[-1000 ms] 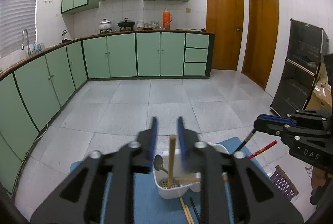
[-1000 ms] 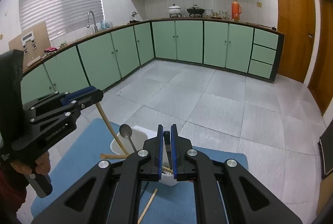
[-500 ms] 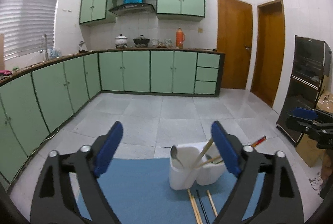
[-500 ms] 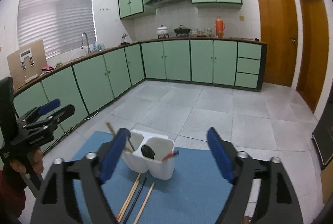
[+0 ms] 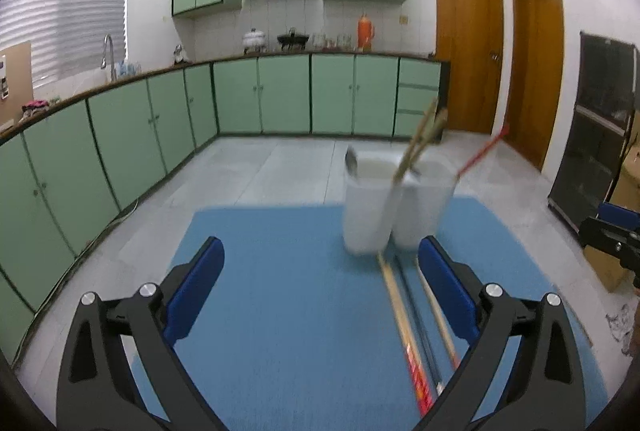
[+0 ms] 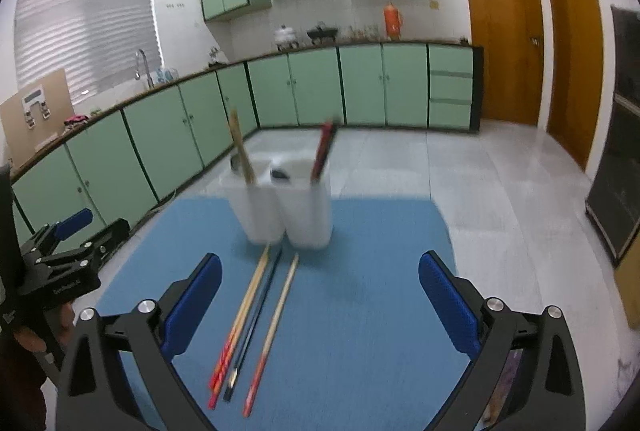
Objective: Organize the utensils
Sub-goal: 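Open both tools and move them back over the remaining chopsticks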
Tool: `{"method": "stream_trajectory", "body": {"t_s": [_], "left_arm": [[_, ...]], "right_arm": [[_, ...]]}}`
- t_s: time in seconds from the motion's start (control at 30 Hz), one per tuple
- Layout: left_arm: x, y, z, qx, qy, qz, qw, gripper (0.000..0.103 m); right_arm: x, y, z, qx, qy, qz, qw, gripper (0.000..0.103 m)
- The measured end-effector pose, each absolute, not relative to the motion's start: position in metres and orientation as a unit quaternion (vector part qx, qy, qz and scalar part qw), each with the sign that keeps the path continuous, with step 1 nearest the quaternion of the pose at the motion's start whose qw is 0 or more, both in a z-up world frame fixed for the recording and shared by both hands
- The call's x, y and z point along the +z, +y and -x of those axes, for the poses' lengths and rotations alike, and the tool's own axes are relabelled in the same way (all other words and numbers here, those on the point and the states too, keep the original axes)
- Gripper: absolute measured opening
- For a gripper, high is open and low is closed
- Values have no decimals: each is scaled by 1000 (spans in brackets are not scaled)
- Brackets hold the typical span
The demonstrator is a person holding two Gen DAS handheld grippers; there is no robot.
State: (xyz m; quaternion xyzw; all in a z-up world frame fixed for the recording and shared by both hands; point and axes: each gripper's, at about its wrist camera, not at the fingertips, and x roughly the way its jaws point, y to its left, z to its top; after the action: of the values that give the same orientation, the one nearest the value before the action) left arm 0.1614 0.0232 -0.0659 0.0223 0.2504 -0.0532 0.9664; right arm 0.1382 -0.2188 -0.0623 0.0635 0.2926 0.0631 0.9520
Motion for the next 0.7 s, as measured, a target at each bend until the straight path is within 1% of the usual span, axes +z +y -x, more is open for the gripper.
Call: {"method": "stream_trajectory", "body": {"t_s": [0.23, 0.37, 0.4, 0.57, 0.63, 0.67, 0.7], "left_arm": [[-115, 33, -139, -44, 309, -22, 950, 95], [-135, 38, -132, -43, 329, -25, 943, 95], [-139, 37, -129, -43, 332, -26, 942, 95], [-157, 35, -119, -42, 348, -41, 935, 95], [-159, 34, -117, -42, 352, -44, 934, 95], [-161, 34, -116, -43, 355, -45, 933, 95], [-163, 34, -115, -43, 357, -45, 932, 95]], "right_arm": [[-120, -205, -110, 55, 344, -83, 934, 97], [-143, -188, -98, 52, 356, -61, 931, 96], [-150, -182, -94, 54, 363, -57, 929, 94], [-172, -162, -89, 62, 387, -44, 919, 80], [-179, -155, -88, 67, 395, -43, 915, 65], [-182, -152, -89, 73, 401, -45, 912, 61], [-185, -149, -89, 75, 406, -44, 910, 56]]}}
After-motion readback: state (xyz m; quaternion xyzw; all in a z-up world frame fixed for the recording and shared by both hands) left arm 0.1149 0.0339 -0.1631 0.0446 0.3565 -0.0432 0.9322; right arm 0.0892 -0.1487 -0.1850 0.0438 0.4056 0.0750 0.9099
